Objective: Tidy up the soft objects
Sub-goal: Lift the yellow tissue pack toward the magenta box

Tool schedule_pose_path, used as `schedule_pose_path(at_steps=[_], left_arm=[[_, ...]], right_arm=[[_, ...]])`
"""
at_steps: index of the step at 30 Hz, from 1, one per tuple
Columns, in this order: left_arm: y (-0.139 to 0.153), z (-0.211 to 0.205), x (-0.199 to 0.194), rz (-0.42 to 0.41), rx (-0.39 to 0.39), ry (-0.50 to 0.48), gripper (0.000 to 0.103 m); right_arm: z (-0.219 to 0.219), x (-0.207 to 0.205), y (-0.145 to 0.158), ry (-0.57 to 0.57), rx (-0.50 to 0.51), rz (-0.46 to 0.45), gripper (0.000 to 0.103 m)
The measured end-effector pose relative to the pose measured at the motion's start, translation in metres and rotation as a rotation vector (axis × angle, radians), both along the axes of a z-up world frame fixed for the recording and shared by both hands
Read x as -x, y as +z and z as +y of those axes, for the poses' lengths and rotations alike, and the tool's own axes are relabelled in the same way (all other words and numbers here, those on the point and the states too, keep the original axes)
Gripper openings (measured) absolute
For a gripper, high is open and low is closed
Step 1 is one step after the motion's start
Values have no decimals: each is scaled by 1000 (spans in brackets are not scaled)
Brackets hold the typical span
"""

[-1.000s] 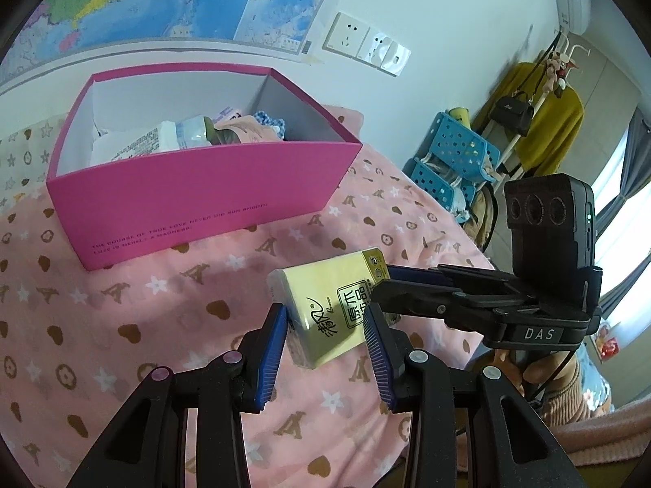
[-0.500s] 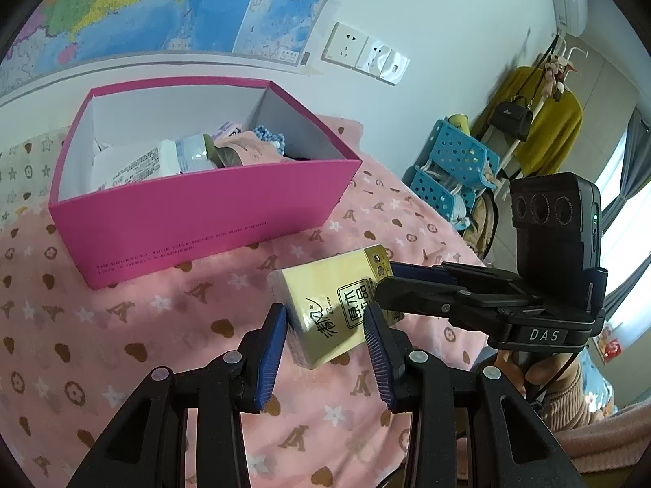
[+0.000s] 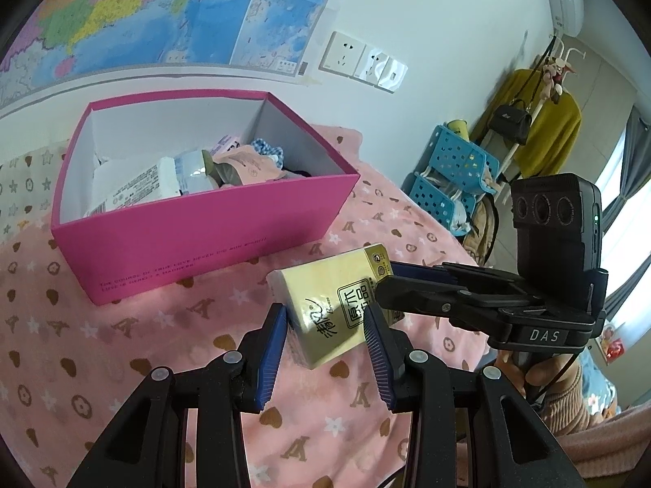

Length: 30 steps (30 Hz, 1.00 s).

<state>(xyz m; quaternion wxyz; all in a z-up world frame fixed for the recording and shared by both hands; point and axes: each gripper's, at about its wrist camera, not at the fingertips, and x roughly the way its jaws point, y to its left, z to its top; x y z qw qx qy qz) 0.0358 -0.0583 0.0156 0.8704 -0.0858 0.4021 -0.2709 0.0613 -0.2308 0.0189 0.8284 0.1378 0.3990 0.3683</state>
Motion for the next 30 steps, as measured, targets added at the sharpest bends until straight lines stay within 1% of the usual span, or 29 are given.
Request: schedule_pose_path(at_steps=[10,18,30], left_arm=[[2,-2,1,-6,-1,1,38],[5,-2,-6,-3,16,-4,38],[4,-4,-11,-6,10,-3,38]], right_arm=[[-1,-4,5,-3,4,-13,35],[-2,-7,9,-8,5,-25,35],[-3,-11,13,-9,6,-37,35]])
